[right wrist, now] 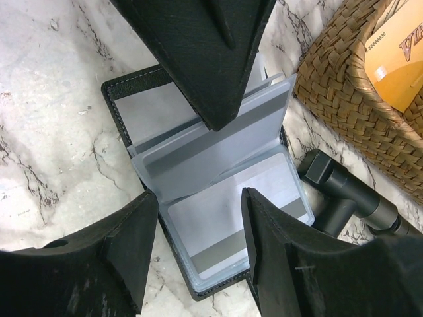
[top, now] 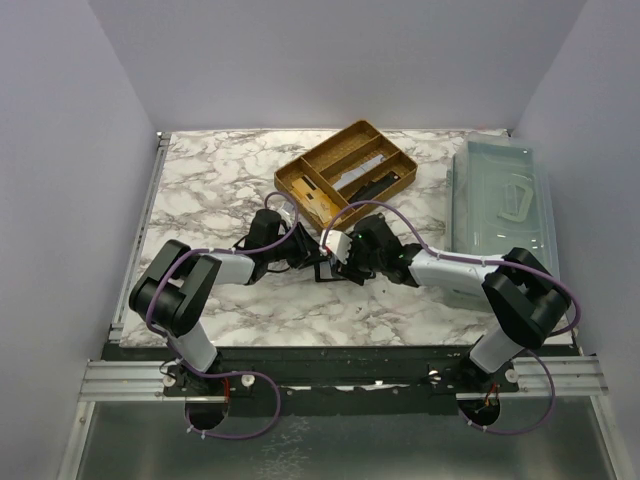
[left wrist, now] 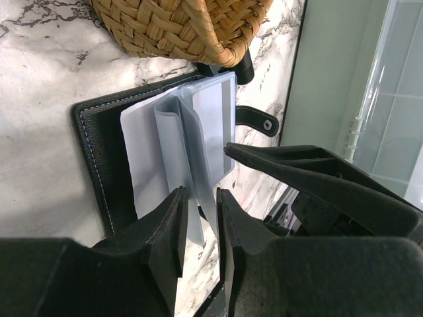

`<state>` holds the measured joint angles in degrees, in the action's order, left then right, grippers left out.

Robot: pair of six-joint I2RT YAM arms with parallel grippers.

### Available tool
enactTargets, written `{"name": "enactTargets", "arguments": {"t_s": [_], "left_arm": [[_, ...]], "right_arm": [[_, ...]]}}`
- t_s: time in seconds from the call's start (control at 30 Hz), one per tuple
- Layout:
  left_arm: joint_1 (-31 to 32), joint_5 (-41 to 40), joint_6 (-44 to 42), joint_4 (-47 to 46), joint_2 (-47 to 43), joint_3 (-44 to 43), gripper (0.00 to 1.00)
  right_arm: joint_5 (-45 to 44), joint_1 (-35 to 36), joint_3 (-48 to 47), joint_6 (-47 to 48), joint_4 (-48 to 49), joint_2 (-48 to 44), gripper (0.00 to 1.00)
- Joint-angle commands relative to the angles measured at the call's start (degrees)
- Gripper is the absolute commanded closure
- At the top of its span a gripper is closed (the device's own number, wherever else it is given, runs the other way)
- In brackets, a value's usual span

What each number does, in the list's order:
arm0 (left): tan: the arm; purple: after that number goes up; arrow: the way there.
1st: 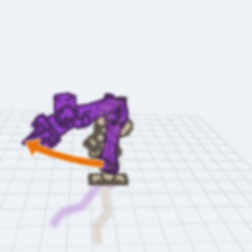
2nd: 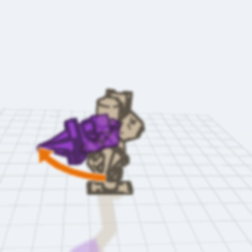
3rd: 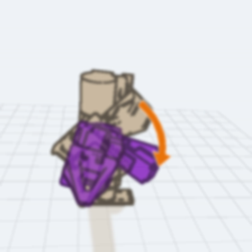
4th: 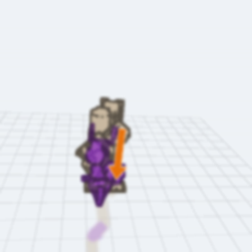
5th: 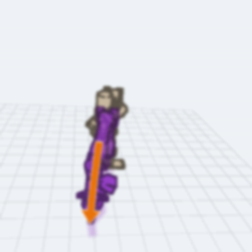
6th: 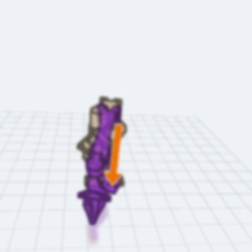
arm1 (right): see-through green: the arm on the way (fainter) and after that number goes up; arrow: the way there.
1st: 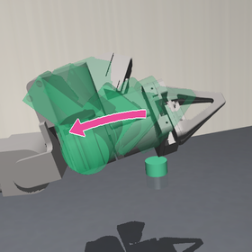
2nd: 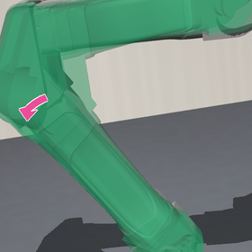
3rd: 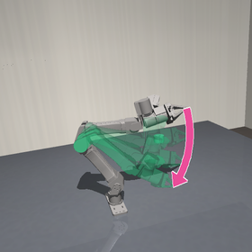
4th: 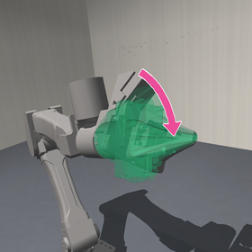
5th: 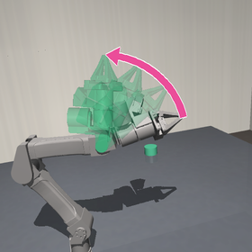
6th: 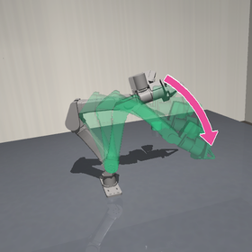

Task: Take the credit cards out of the card holder
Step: Remove the credit card from the card holder.

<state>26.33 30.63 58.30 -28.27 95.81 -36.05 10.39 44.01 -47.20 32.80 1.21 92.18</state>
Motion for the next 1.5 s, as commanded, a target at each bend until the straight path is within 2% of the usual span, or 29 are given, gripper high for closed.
{"name": "enactTargets", "arguments": {"t_s": [0.0,0.67,1.0,1.2,1.47], "left_arm": [[0.2,1.1,0.1,-1.3,0.8,-1.0,0.71],[0.2,0.8,0.0,-1.3,1.1,-1.0,0.67],[0.2,1.2,-0.3,-1.5,0.8,-1.0,0.62],[0.2,1.9,-0.2,-2.8,0.7,-0.5,0.53],[0.2,2.5,0.0,-3.8,1.6,-0.5,0.53]], "right_arm": [[0.4,-0.7,-1.4,-0.7,-0.8,-1.6,0.42],[0.7,-1.8,-1.8,-0.4,-1.1,-1.8,0.40],[0.9,-2.4,-1.9,-0.4,-2.7,-1.7,0.39],[1.0,-2.7,-2.0,-0.4,-3.0,-1.7,0.39],[1.2,-3.0,-2.1,-0.5,-3.1,-1.7,0.39]]}}
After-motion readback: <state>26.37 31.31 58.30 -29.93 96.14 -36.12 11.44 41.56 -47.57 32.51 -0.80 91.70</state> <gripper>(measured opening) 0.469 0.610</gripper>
